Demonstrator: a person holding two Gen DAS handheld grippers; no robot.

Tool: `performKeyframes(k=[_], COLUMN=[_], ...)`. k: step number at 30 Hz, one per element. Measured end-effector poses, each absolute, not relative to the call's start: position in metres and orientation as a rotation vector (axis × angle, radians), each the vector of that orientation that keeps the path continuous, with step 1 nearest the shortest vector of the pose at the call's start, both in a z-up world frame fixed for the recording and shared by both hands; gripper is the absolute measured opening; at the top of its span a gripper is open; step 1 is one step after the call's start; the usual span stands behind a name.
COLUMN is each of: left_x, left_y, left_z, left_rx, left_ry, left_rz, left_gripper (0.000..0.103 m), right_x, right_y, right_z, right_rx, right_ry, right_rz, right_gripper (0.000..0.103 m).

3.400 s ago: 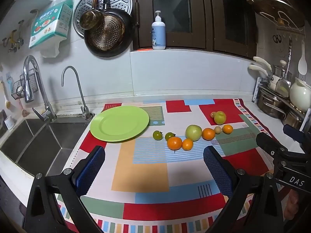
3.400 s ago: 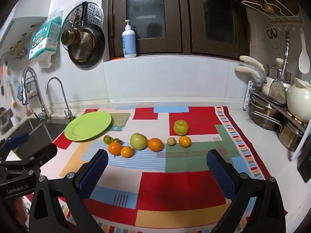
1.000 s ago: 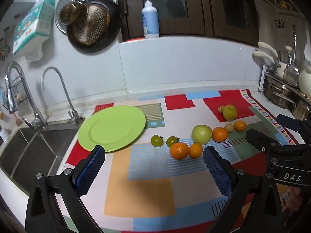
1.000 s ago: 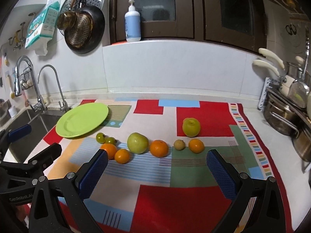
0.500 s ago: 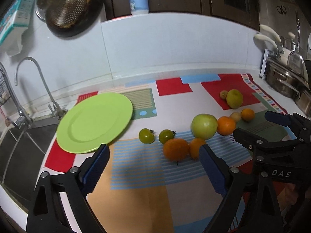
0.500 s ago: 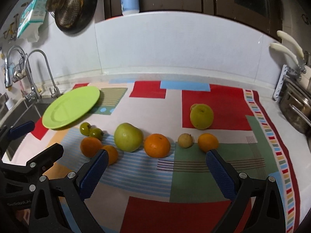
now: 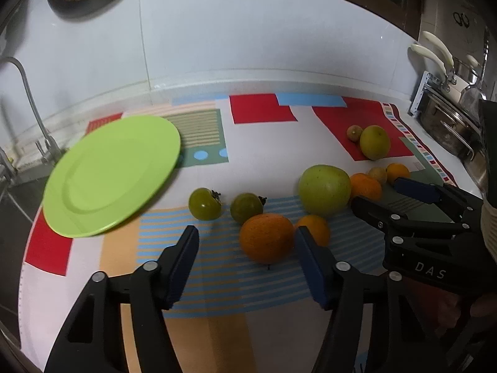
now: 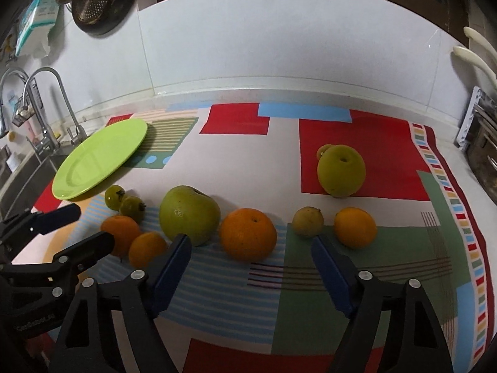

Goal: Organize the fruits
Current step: 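Close the left tool on an orange while the right tool grasps another orange, then lift both held oranges and carry them over the green plate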

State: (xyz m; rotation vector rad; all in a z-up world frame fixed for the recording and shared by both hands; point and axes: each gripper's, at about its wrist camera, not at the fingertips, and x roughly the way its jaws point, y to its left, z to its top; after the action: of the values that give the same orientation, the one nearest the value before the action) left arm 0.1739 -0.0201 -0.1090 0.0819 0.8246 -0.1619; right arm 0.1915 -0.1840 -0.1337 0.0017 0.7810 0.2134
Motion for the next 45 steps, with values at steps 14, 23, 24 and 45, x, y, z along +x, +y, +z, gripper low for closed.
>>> performKeyframes(k=[14,23,24,45], left_x=[0.184,0.181,0.182,0.169], left_y=[-0.024,-0.025,-0.025,-0.027], left_z=[-0.118,-0.118,-0.118,-0.105], left_rx=[-0.023,-0.012,-0.013,-0.002], left_ry=[0.888,0.896,0.895,0.848], left_rz=[-0.248,-0.259,-0.260,-0.273], left_gripper=[0.044,0.041,0.041,0.041], right_x=[0.202,0.201,0.200,0.183], right_y=[-0.183,-0.186,-0.186,-0.187], right_z=[-0.134,-0.136,-0.137,-0.126], right_rx=[0.027,0.035,0.035,0.040], right_ry=[0.777,0.793,0.792,0.768], right_rz=[0.259,0.287,0.289,0.284], right_gripper=[0.062,0.055,0.055,0.041])
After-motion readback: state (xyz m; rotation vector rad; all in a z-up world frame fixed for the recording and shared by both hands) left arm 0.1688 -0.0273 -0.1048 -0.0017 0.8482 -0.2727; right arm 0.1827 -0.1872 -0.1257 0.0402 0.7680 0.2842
